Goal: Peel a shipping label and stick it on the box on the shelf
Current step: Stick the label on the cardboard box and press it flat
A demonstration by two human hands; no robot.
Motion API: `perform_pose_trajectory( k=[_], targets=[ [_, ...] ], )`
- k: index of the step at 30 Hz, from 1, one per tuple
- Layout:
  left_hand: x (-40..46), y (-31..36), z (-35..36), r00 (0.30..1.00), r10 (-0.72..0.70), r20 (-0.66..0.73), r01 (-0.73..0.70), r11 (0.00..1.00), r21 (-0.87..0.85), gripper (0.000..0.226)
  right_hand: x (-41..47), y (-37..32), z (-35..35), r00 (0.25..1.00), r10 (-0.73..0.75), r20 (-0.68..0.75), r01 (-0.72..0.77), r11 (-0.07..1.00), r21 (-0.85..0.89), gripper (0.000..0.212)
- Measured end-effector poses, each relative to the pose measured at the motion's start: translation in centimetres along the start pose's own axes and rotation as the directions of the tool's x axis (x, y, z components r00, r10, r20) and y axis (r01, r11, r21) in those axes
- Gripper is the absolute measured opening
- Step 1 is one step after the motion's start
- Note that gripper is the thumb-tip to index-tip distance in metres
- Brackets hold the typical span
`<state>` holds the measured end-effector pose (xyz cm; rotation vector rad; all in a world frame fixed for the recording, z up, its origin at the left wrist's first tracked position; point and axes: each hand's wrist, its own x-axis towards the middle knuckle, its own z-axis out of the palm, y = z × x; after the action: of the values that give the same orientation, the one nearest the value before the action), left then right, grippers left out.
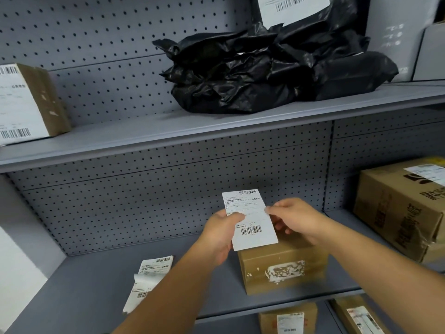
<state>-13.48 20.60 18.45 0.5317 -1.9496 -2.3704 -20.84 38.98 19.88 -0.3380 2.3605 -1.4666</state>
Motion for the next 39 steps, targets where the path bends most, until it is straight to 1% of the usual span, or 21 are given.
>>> perform_pose_trajectory(
  k=[4, 10, 12, 14, 16, 17, 18, 20, 21, 23, 25, 28, 39],
  targets=[
    [0.5, -0.2, 1.6, 1.0, 0.0, 0.0, 0.0, 1.0, 0.011, 0.024, 0.8, 0.6, -1.2, 1.0, -0.006, 0.009, 0.005, 0.999, 0.044, 0.019],
    [1.6, -0.5, 3.3, 0.999, -0.03, -0.038, 0.03, 1.0, 0.007, 0.023, 2.1, 1.4, -3.3, 0.999, -0.039, -0.021, 0.039, 0.999, -0.036, 0.017],
    [1.8, -0.7, 3.5, 0.996, -0.019, -0.093, 0.023, 0.999, 0.044, 0.022, 2.5, 1.8, -4.0, 0.999, -0.035, -0.021, 0.034, 0.999, -0.026, 0.017],
    [2.1, -1.0, 3.5, 0.982, 0.054, -0.18, -0.016, 0.979, 0.205, 0.024, 3.0, 2.3, -4.7, 1.0, -0.011, -0.021, 0.011, 1.0, 0.003, 0.016],
    [2.2, -1.8, 2.9, 0.953, 0.166, -0.254, -0.055, 0.918, 0.392, 0.026, 3.5, 3.0, -5.4, 0.999, 0.03, -0.017, -0.03, 0.999, 0.024, 0.013],
    [2.3, -2.2, 2.6, 0.94, 0.21, -0.269, -0.072, 0.892, 0.446, 0.026, 3.6, 3.3, -5.8, 0.999, 0.051, -0.016, -0.051, 0.998, 0.022, 0.012],
    [2.3, -2.7, 2.1, 0.927, 0.253, -0.276, -0.078, 0.851, 0.519, 0.028, 3.8, 3.7, -6.1, 0.998, 0.069, -0.013, -0.069, 0.998, 0.014, 0.011],
    [2.6, -3.8, 1.3, 0.911, 0.313, -0.268, -0.055, 0.737, 0.674, 0.035, 4.1, 4.3, -6.4, 0.995, 0.095, -0.001, -0.095, 0.995, -0.009, 0.01],
    [2.6, -4.3, 1.0, 0.912, 0.323, -0.254, -0.045, 0.693, 0.72, 0.038, 4.2, 4.5, -6.5, 0.995, 0.102, 0.006, -0.101, 0.995, -0.014, 0.009],
    [2.3, -5.1, 0.9, 0.92, 0.323, -0.221, -0.038, 0.635, 0.771, 0.039, 4.5, 4.8, -6.5, 0.994, 0.108, 0.021, -0.107, 0.994, -0.025, 0.01],
    [2.2, -5.8, 0.9, 0.929, 0.321, -0.182, -0.043, 0.585, 0.81, 0.04, 4.7, 5.0, -6.3, 0.993, 0.108, 0.039, -0.107, 0.994, -0.034, 0.012],
    [2.1, -6.1, 1.0, 0.932, 0.328, -0.153, -0.062, 0.561, 0.826, 0.04, 5.1, 5.1, -5.9, 0.993, 0.105, 0.05, -0.104, 0.994, -0.021, 0.011],
    [2.6, -6.8, 0.6, 0.922, 0.359, -0.148, -0.098, 0.584, 0.806, 0.04, 6.0, 5.8, -5.1, 0.993, 0.107, 0.058, -0.105, 0.994, -0.044, 0.013]
  ],
)
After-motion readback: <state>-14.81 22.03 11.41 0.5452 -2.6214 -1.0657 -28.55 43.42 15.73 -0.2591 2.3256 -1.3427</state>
